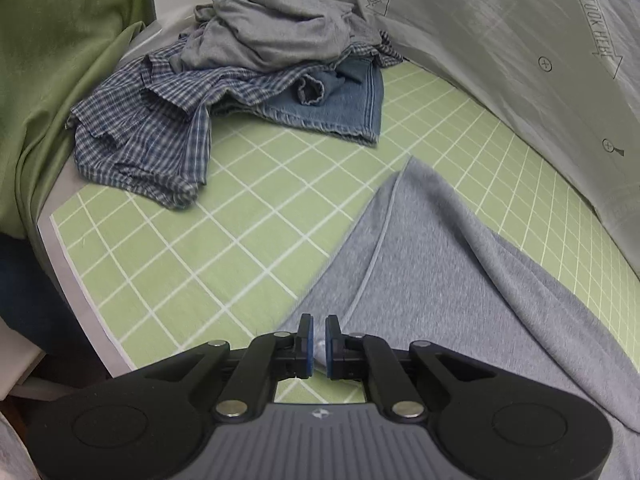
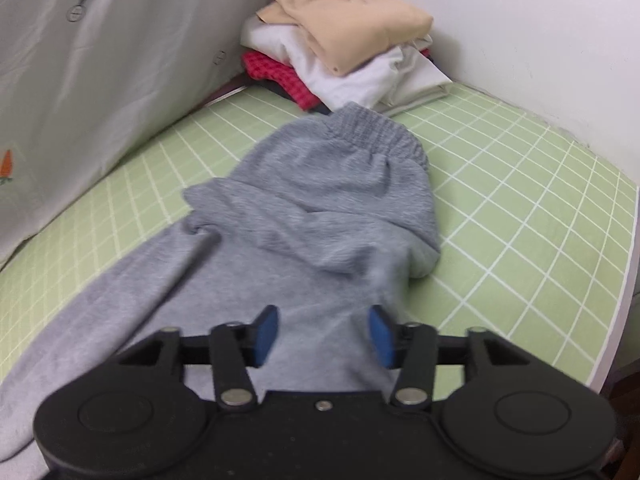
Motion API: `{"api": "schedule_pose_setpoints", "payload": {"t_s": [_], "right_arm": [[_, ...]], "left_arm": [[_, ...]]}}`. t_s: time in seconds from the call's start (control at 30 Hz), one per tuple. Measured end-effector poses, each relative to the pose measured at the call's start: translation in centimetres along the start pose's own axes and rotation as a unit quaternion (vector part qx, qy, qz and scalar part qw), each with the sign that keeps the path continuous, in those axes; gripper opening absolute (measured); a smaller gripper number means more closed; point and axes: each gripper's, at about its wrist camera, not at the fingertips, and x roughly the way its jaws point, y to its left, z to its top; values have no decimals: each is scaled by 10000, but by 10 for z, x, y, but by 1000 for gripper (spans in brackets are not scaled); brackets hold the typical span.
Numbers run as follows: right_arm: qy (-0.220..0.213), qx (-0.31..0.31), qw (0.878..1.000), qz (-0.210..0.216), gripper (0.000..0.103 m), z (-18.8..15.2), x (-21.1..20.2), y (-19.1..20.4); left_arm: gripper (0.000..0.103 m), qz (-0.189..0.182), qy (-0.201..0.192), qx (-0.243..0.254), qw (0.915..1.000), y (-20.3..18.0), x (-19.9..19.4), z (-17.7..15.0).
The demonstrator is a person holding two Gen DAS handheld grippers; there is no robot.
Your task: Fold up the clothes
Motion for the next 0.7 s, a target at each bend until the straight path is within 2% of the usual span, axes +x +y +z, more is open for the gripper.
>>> {"api": "schedule_pose_setpoints", "payload": {"t_s": [0.03, 0.07, 0.1, 0.3, 0.37, 0.47, 0.5, 0.53, 0.7], "right_arm": [[-41, -68, 10000, 31, 76, -5, -5, 7], [-82, -136, 9999, 63, 91, -10, -10, 14], [-123, -204, 9997, 94, 100, -14, -14, 21], [16, -637, 9975, 319, 103, -55, -35, 69], [123, -634, 9972, 369, 103, -67, -40, 78], [254, -702, 9966, 358, 103, -84, -47, 90], [287, -742, 9962, 341, 103, -89, -48, 94], [309, -775, 9960, 327, 103, -91, -50, 96], [426, -853, 9947, 374, 103, -100, -49, 109]], "left_arm": [[13, -47, 75, 75, 9999, -1, 4, 1], [17, -87, 167, 172, 9997, -3, 9, 2], [25, -127, 258, 269, 9992, -4, 14, 3], [38, -260, 871, 819, 9925, -11, 46, 3], [38, -342, 1012, 918, 9900, -11, 52, 4], [33, -474, 1141, 1060, 9867, -12, 58, 6], [15, -507, 1115, 1103, 9863, -12, 57, 6], [3, -540, 1090, 1147, 9859, -12, 56, 7], [3, -587, 719, 1116, 9894, -4, 41, 16]]}}
